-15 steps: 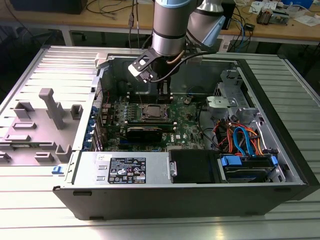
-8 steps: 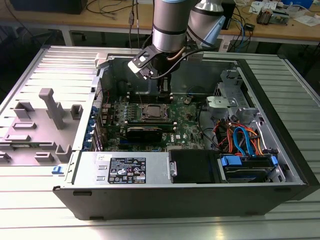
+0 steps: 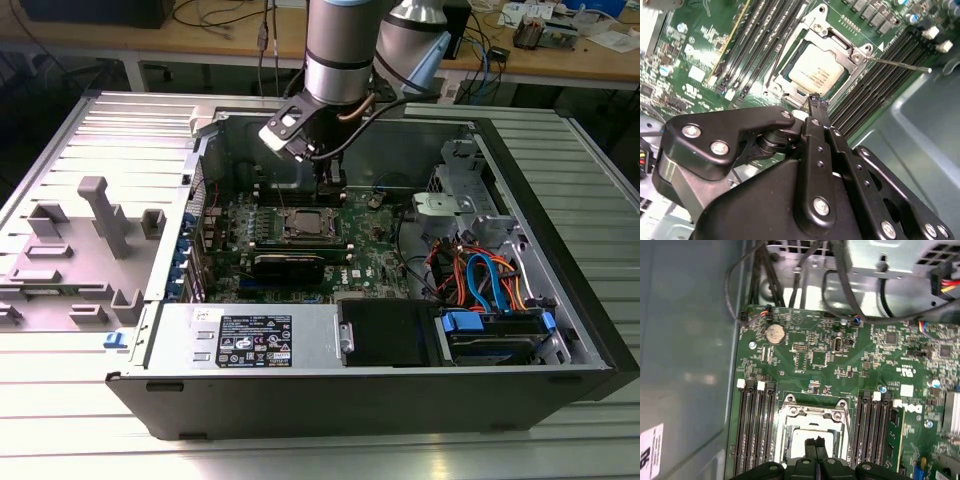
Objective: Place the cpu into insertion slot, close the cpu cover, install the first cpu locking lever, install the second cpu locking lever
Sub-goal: 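Install the first cpu locking lever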
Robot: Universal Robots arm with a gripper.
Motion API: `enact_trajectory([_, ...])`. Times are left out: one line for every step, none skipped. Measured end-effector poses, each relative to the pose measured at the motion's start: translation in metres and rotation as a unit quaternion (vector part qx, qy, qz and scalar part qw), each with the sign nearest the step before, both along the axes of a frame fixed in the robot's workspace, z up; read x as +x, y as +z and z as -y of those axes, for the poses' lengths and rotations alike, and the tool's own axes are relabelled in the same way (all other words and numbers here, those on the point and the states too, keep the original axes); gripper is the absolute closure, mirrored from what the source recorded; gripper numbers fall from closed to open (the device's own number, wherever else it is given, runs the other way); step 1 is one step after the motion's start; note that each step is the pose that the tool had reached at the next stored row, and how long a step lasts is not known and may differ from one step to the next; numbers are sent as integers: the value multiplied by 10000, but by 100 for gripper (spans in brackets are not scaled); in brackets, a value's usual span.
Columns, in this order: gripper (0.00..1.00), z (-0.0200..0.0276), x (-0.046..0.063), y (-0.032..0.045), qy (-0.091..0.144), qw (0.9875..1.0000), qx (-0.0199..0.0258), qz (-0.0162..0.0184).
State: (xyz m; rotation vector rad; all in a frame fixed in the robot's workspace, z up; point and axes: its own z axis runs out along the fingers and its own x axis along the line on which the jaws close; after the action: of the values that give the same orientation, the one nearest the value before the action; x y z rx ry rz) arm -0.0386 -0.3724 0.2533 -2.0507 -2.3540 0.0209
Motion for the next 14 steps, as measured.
enact_trajectory([89,0,0,0,103,9999,0,0])
enact_trajectory([89,0,-1,0,131,9999,0,0])
enact_trajectory([89,0,-1,0,133,9999,0,0])
enact_trajectory([89,0,0,0,133,9999,0,0])
enact_trajectory([89,0,-1,0,136,9999,0,0])
enact_trajectory([89,0,0,0,138,9999,0,0])
enact_trajectory([89,0,-1,0,138,9999,0,0])
enact_trajectory([89,0,-1,0,138,9999,0,0])
enact_trajectory([89,0,-1,0,138,9999,-1,0])
enact_trajectory([89,0,-1,0,139,9999,0,0])
enact_trajectory([89,0,0,0,139,9999,0,0])
enact_trajectory([89,0,0,0,139,9999,0,0])
enact_trajectory([89,0,0,0,139,9999,0,0])
enact_trajectory([89,0,0,0,139,9999,0,0])
